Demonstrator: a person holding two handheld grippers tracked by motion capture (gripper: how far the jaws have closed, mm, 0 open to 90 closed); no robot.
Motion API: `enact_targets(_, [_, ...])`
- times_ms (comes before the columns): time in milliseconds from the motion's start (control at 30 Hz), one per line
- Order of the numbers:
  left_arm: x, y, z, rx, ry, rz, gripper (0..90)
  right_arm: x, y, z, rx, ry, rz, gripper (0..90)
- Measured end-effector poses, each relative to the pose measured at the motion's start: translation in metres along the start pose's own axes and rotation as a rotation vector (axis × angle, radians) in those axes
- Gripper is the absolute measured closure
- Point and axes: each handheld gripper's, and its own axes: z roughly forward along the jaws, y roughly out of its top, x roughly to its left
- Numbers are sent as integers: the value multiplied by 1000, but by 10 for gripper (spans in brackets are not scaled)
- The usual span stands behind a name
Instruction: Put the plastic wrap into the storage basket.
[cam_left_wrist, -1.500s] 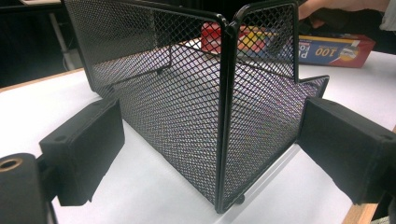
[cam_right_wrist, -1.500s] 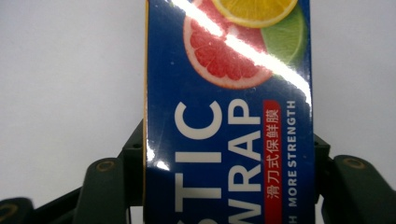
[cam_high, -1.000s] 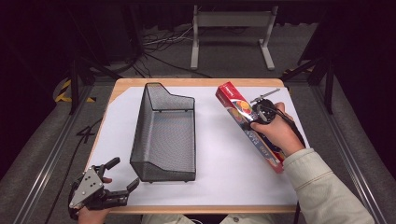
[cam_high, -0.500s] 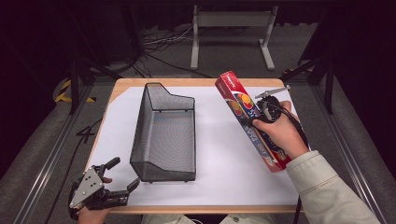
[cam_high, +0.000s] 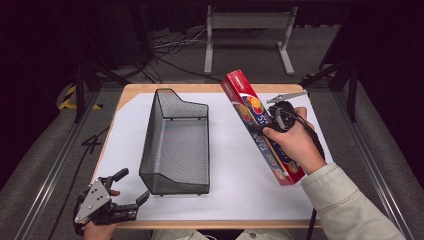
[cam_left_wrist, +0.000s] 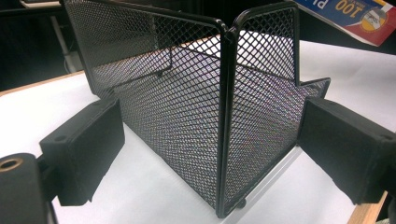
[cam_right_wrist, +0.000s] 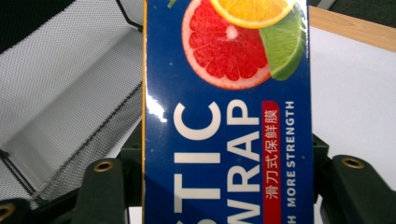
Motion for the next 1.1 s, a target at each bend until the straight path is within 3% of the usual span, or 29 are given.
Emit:
enact_targets(367, [1,0,0,-1,-2,5,85,43,21,14,10,50,11,404])
enact_targets(533, [1,0,2,-5,-5,2,84,59,28,22,20,29,17,404])
enact_targets(667, [2,0,2,-10,-9,3,84,69,35,28,33,28,29,404])
enact_targets(800, [2,0,3,-11,-10,3,85,80,41,34,39,23,11,404])
enact_targets(1100, [2,0,3,-16,-10,3,84,98,51,48,59,44,68,403])
